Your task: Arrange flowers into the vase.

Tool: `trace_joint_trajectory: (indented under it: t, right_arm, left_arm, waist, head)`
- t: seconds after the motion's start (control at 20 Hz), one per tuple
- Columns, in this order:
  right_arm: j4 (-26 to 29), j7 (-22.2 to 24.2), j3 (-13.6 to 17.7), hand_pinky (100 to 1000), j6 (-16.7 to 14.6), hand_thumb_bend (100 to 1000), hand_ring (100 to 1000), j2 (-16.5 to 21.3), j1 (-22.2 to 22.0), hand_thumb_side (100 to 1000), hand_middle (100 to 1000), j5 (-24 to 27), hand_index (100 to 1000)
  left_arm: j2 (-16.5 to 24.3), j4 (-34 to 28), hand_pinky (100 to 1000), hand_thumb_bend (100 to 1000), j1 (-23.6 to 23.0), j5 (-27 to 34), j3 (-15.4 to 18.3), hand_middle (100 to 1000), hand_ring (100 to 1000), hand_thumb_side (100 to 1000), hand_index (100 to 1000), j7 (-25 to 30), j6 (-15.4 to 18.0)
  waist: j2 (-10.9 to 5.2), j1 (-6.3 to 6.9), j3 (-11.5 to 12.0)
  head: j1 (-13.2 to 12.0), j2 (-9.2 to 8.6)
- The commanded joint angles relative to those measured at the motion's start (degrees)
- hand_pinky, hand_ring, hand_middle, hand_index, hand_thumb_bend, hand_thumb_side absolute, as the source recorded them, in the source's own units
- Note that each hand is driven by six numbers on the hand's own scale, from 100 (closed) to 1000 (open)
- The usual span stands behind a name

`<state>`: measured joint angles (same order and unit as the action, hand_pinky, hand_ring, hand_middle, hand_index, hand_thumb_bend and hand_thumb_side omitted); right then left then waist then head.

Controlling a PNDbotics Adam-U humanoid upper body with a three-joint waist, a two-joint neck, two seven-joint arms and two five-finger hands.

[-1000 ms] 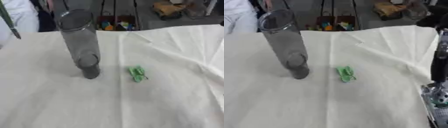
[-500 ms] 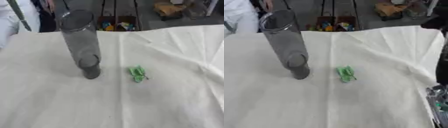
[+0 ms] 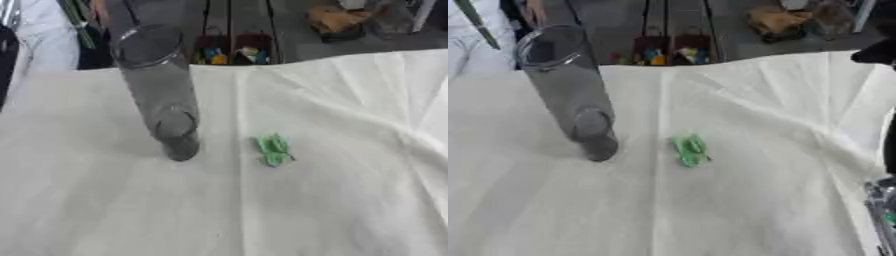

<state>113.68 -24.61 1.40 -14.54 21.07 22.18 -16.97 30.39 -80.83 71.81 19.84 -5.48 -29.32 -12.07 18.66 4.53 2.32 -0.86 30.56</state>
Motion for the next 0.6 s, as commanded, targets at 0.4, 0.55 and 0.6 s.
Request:
trace_joint_trajectory:
  t: [0.4, 0.55, 0.6]
  right_arm:
    - [0.9, 0.7, -0.3, 603, -0.5, 100, 549, 1.9, 0.5, 985, 489, 1.0, 730]
    - [0.9, 1.0, -0.4, 605, -0.5, 100, 549, 2.1, 0.4, 985, 488, 1.0, 731]
    - [0.9, 1.0, -0.4, 605, -0.5, 100, 549, 2.2, 0.3, 985, 488, 1.0, 731]
  left_arm:
    - [0.2, 1.9, 100, 100, 2.9, -1.4, 1.3, 100, 100, 638, 100, -0.9, 3.1]
    - [0.5, 2.8, 100, 100, 3.3, -1.6, 1.7, 100, 100, 638, 100, -1.4, 3.1]
    - [0.5, 3.1, 100, 100, 3.4, -1.6, 1.9, 100, 100, 639, 100, -1.7, 3.2]
  waist:
    - [-0.22, 0.54, -1.2]
    - [0.01, 0.75, -1.3]
    - [0.1, 0.83, -1.3]
  head:
    - [-1.4, -1.97]
    - [-1.7, -1.98]
    - [-1.8, -1.99]
